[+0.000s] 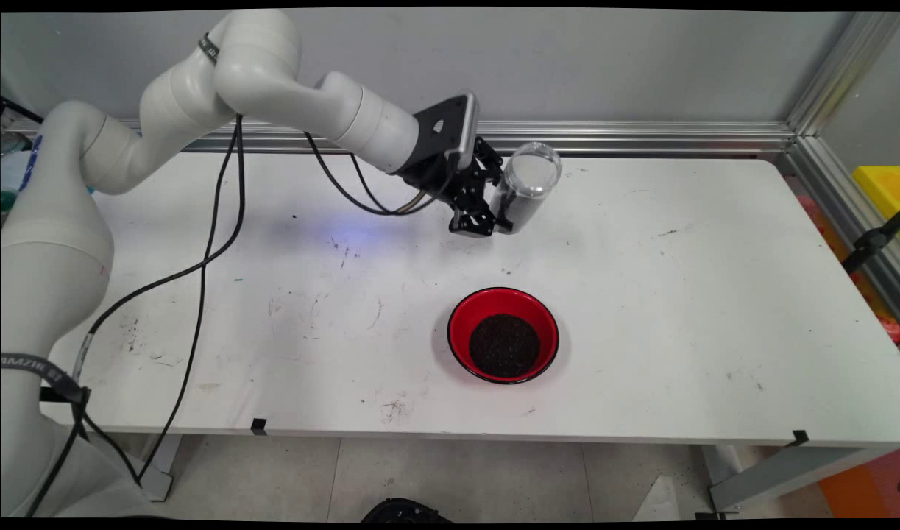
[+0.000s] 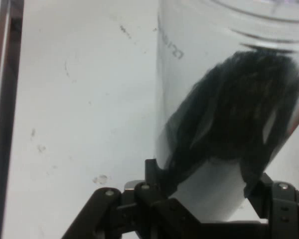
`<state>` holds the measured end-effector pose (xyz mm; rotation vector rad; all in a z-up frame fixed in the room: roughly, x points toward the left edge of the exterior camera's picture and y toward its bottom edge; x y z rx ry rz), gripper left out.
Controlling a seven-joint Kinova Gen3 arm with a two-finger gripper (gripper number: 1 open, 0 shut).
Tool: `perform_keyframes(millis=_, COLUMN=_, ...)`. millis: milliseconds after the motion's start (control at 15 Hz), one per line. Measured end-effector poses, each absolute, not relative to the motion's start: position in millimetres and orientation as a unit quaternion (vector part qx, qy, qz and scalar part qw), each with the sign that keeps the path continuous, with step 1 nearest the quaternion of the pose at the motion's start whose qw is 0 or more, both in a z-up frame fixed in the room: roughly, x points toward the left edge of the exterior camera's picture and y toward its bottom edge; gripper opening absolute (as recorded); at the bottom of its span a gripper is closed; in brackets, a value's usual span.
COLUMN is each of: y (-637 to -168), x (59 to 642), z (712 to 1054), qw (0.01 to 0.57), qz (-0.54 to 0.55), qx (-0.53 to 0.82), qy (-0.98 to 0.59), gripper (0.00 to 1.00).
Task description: Pour the black seasoning powder in the red bowl
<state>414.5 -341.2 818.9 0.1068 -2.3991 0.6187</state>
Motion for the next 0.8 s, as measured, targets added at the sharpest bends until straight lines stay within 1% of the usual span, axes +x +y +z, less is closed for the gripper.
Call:
perform_keyframes(millis=467, y=-353, x=425, z=820, qw=0.37, qz=0.161, qx=0.183, qy=-0.897, gripper=0.0)
perform_keyframes(millis=800, y=-356, x=431, z=810, qw=0.391, qz=0.128, qx=0.238, qy=-0.88, gripper=0.0)
